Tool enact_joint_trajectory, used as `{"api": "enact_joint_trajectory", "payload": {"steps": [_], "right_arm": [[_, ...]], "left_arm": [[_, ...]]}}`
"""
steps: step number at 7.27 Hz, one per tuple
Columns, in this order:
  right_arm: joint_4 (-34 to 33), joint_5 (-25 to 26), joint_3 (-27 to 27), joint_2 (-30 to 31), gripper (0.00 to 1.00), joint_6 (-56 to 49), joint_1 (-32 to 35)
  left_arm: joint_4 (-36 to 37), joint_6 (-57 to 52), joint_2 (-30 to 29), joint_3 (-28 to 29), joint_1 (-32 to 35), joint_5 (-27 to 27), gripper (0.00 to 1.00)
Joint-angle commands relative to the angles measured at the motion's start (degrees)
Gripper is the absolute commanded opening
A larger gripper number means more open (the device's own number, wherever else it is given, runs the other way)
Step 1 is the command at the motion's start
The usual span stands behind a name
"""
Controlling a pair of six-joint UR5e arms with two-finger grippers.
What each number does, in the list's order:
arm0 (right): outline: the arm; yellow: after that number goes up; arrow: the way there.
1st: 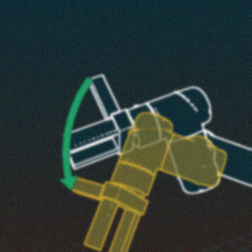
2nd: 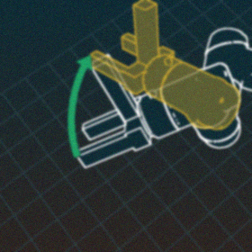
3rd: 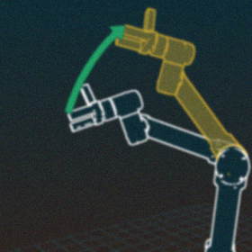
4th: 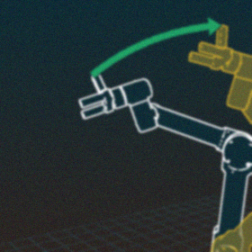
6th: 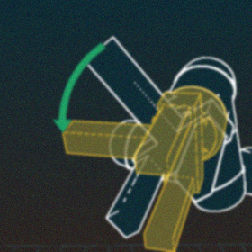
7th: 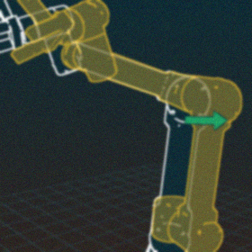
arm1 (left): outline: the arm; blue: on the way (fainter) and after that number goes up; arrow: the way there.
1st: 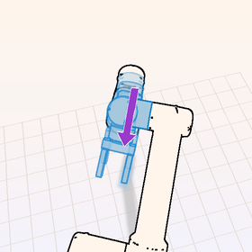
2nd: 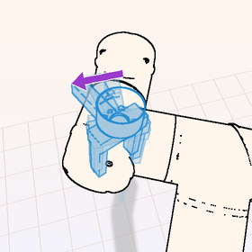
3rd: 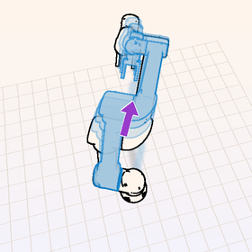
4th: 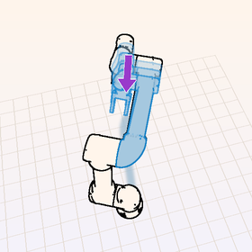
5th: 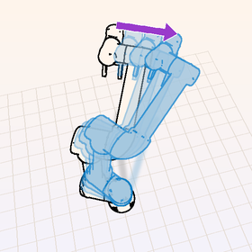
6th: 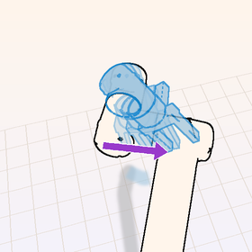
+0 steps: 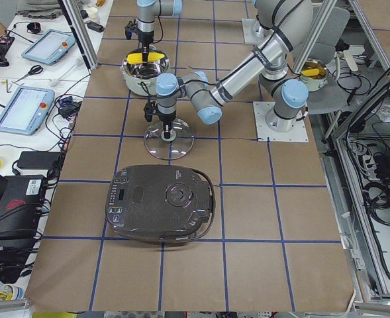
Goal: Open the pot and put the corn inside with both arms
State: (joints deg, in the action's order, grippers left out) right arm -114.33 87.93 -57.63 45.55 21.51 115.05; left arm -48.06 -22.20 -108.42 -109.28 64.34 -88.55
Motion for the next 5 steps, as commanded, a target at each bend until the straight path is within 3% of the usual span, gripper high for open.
{"api": "enact_joint_trajectory", "payload": {"steps": [1,2,5], "right_arm": [[0.1,0.1,0.0,1.9,1.00,-0.1,0.0],[0.8,0.4,-0.7,4.2,1.00,-0.2,-0.2],[7.6,0.4,-6.0,11.3,1.00,0.1,-5.1]], "left_arm": [[-1.1,2.7,1.6,2.1,1.2,-0.2,0.99],[-3.0,3.0,2.8,2.9,1.8,-0.2,1.00],[-22.9,10.5,8.3,14.0,7.0,0.0,1.00]]}}
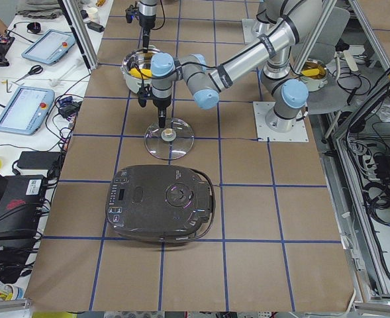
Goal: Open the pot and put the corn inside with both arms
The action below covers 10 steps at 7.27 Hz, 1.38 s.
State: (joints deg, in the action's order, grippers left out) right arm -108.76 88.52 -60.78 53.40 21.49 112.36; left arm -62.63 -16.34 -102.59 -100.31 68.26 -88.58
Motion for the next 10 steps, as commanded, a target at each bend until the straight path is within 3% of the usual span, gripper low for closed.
{"api": "enact_joint_trajectory", "payload": {"steps": [1,2,3,5,6,7,10], "right_arm": [[2.1,0.2,-6.5,7.6,1.00,-0.1,-4.8],[4.2,0.1,-11.0,12.7,1.00,-0.1,-7.9],[8.4,-0.5,-15.6,18.3,1.00,-1.5,-12.4],[9.9,-0.3,-25.0,28.1,1.00,-10.8,-17.9],[9.8,-0.1,-28.7,31.0,1.00,-12.1,-18.6],[9.8,-0.1,-31.0,33.2,1.00,-12.3,-19.0],[10.7,0.6,-34.0,36.6,1.00,-12.3,-19.0]], "left_arm": [[-14.7,9.7,4.6,9.0,7.2,-0.2,1.00],[-19.8,15.1,6.1,12.6,11.1,-0.3,1.00],[-20.4,18.5,7.6,13.5,15.1,-0.5,1.00],[-19.8,19.9,10.6,13.6,22.1,-6.3,1.00],[-19.8,22.9,12.2,13.3,23.7,-4.7,1.00],[-19.9,23.3,12.9,12.9,24.3,-2.5,1.00],[-20.0,23.0,13.3,12.9,24.3,-2.5,1.00]]}}
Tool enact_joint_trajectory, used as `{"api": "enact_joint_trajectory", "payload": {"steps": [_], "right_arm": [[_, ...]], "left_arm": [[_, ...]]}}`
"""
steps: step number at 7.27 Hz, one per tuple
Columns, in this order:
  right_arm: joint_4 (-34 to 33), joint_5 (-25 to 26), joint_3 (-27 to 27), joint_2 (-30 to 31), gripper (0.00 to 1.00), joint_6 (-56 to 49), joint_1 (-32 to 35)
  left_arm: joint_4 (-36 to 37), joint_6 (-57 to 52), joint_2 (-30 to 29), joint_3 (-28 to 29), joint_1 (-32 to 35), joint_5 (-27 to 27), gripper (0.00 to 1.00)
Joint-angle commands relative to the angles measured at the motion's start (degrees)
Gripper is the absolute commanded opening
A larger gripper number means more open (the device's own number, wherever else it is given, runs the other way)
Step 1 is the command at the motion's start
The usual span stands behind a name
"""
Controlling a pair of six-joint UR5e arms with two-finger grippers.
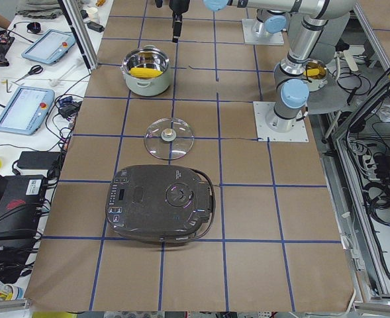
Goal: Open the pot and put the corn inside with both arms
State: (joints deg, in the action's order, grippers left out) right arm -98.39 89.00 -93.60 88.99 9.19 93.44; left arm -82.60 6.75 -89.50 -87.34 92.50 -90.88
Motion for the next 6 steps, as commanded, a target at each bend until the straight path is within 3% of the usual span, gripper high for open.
{"api": "enact_joint_trajectory", "payload": {"steps": [1,6], "right_arm": [[1.1,0.1,-1.1,1.1,1.00,-0.1,-0.1],[1.6,-0.6,-1.1,1.2,1.00,0.2,0.0]], "left_arm": [[0.0,-0.1,0.2,0.0,0.0,-0.4,1.00],[-0.3,-0.6,1.6,-2.5,0.0,-0.4,1.00]]}}
